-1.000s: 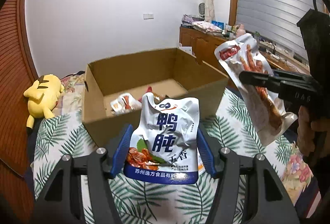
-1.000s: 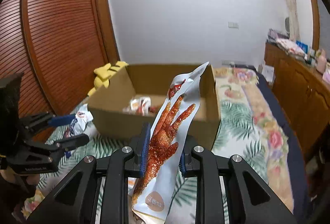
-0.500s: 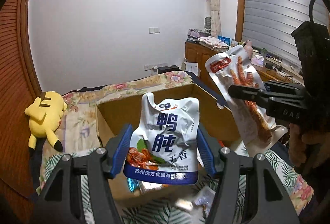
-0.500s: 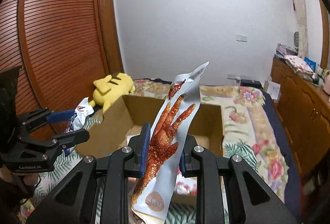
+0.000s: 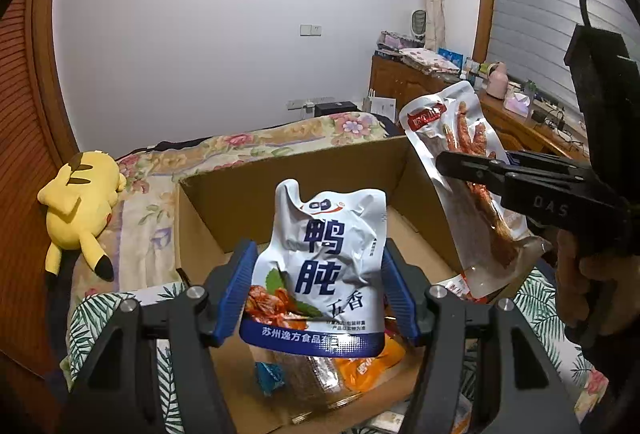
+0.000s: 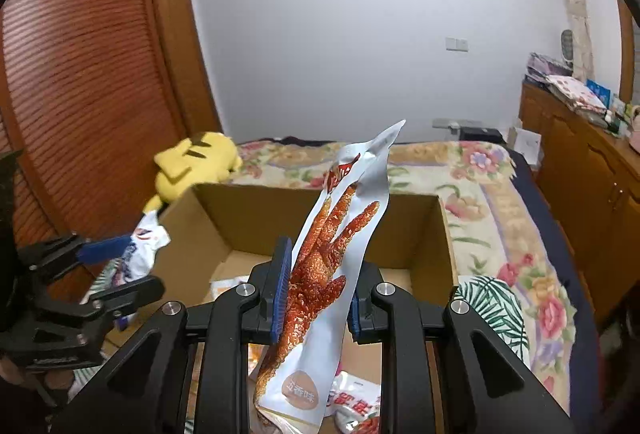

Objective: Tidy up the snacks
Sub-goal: 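Carry both packs over the box and release them inside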

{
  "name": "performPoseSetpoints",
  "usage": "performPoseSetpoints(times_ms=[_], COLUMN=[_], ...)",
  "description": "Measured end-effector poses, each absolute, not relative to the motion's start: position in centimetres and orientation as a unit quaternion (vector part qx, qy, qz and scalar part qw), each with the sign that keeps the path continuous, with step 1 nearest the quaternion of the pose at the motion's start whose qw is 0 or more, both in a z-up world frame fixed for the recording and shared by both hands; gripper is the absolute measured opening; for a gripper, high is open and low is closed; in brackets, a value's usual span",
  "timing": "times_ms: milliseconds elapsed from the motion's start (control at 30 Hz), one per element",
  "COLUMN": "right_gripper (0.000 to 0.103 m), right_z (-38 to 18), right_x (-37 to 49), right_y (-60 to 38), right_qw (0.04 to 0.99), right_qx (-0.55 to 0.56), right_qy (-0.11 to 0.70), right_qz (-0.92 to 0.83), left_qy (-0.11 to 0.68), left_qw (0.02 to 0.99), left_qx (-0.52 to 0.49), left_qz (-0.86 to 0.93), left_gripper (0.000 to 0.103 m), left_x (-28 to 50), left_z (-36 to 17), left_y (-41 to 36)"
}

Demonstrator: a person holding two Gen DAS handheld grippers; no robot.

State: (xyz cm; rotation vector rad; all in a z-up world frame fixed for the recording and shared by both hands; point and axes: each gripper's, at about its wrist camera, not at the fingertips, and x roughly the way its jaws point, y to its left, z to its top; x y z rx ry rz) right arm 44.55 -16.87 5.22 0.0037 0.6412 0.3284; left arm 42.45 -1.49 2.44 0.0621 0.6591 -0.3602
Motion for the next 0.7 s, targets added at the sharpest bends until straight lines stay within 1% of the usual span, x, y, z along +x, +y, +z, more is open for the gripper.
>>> performPoseSetpoints(times_ms=[100,233,333,367,400,433,500,700], right_gripper=[0.022,0.022,0.02,0.021,0.024,0.025,0.026,0.026], right_z=[4.1,2.9,2.3,2.2,2.1,2.1,2.0,2.5], right_x=[44.7,44.8,45.0,45.0,45.1,45.0,44.9,42.0], right_y=[-16.7,-16.7,-16.9,-16.9,-16.9,-16.9,-17.0,-17.5], right_qw=[0.934,0.932,0.929,0.928,0.928,0.927,0.925,0.928], right_qx=[-0.004,-0.009,-0.008,-0.008,-0.008,-0.008,-0.006,-0.012], right_qy=[0.324,0.337,0.346,0.348,0.35,0.352,0.356,0.34], right_qz=[0.148,0.135,0.131,0.129,0.128,0.13,0.134,0.152], left_qy=[0.326,0.334,0.341,0.34,0.338,0.336,0.335,0.311], left_qw=[0.929,0.926,0.924,0.924,0.926,0.926,0.927,0.935], left_qx=[0.047,0.043,0.042,0.041,0.04,0.038,0.033,0.023], left_qz=[-0.167,-0.172,-0.17,-0.167,-0.165,-0.164,-0.165,-0.167], left_gripper=[0.062,0.062,0.064,0.067,0.069,0.069,0.074,0.076], left_x=[42.5,42.5,42.6,42.5,42.4,42.4,42.1,40.2], left_z=[1.7,1.2,0.8,0.8,0.8,0.9,1.0,1.9], left_y=[-2.1,-2.3,-2.3,-2.3,-2.3,-2.2,-2.0,-1.5])
